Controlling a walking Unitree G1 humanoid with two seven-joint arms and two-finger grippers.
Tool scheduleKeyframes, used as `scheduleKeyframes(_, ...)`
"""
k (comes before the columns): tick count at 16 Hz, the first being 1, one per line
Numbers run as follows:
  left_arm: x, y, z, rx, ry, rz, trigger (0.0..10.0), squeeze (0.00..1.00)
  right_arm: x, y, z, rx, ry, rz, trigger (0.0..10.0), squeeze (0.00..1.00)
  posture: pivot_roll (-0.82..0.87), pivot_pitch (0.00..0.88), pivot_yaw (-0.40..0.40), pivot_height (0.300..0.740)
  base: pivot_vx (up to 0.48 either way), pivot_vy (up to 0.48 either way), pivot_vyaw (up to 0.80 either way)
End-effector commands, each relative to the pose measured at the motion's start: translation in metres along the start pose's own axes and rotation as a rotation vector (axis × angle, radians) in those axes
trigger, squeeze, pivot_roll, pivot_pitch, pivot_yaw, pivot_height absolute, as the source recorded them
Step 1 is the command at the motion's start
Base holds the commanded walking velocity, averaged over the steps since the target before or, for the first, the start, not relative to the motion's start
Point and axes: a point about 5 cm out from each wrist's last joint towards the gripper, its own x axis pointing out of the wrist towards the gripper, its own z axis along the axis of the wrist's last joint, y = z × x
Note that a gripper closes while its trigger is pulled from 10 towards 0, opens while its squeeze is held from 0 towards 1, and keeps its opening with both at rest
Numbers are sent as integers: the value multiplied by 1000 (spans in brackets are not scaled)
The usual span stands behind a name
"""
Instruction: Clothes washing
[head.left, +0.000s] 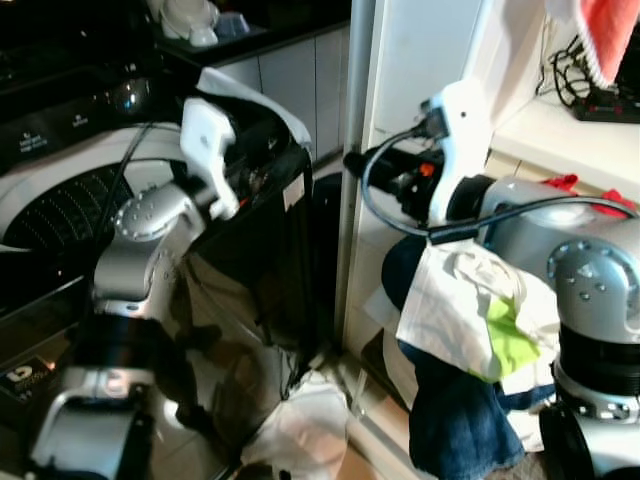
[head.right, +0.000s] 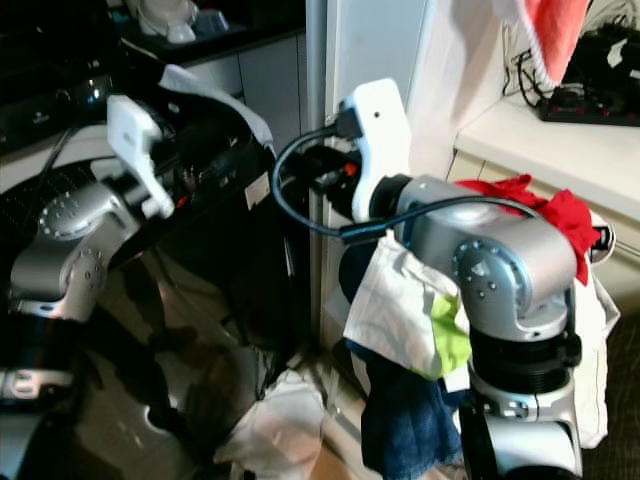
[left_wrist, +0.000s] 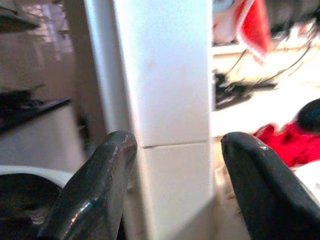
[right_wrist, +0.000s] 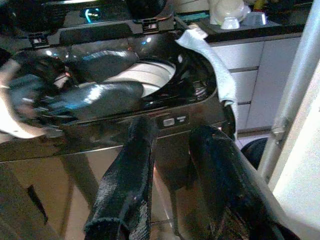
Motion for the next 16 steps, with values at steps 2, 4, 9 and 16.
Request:
scheduleKeyframes(2,-10,9,-25,-6,94,178,10000,0,-8,-17,5,-26,-47,-153,10000,0,42,0,50,740,0,0,0)
scheduleKeyframes(4,-19,13,-39,21,176,348,10000,0,-18,-42,-9,-78,24,-345,10000,0,39,0,48,740,0,0,0)
scheduleKeyframes(9,-15,-36,-41,62,156,99,10000,0,-79,-56,-58,-185,435,-325,10000,1000,16,0,54,740,0,0,0)
scheduleKeyframes(16,-18,-77,-28,-17,145,-302,10000,0,-118,-72,-37,-240,484,-432,10000,1000,-37,0,75,740,0,0,0)
